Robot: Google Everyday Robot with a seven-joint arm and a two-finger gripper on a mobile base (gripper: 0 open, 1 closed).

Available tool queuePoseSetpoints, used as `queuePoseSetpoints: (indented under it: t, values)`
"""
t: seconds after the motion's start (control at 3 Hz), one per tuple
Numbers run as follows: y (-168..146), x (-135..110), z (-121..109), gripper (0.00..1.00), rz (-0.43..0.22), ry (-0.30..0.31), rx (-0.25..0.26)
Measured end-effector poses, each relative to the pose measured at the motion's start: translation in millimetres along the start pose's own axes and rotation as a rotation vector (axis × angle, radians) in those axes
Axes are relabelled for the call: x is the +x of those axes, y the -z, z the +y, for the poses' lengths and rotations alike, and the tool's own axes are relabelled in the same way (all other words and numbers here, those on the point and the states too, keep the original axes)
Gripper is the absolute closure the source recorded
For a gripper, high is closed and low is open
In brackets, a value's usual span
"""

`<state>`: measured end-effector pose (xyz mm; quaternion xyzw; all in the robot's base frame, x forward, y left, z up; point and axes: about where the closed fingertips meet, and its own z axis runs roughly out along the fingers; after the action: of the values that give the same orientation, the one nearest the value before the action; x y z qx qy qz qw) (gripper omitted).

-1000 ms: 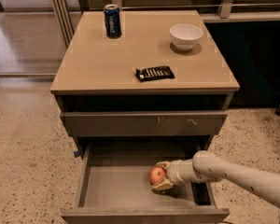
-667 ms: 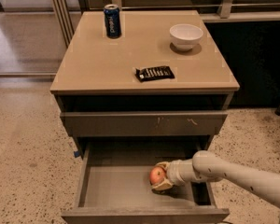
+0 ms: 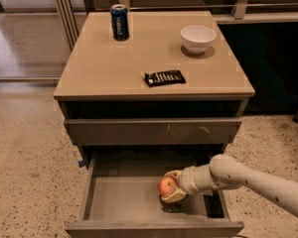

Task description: Pick apple from middle drawer and place on counter

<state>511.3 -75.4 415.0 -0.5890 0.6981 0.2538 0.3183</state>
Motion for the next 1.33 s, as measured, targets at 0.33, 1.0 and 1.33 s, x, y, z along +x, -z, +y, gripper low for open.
queuePoseSetpoints:
  t: [0.33, 1.0, 1.33]
  values:
    - [52.7, -75.8, 24.4, 1.00, -0.062, -0.007, -0.065]
    - [151.0, -197.0, 36.0, 1.00, -0.040, 0.107, -0.034]
    - [153.8, -201.9, 36.1, 1.00, -0.045, 0.109, -0.037]
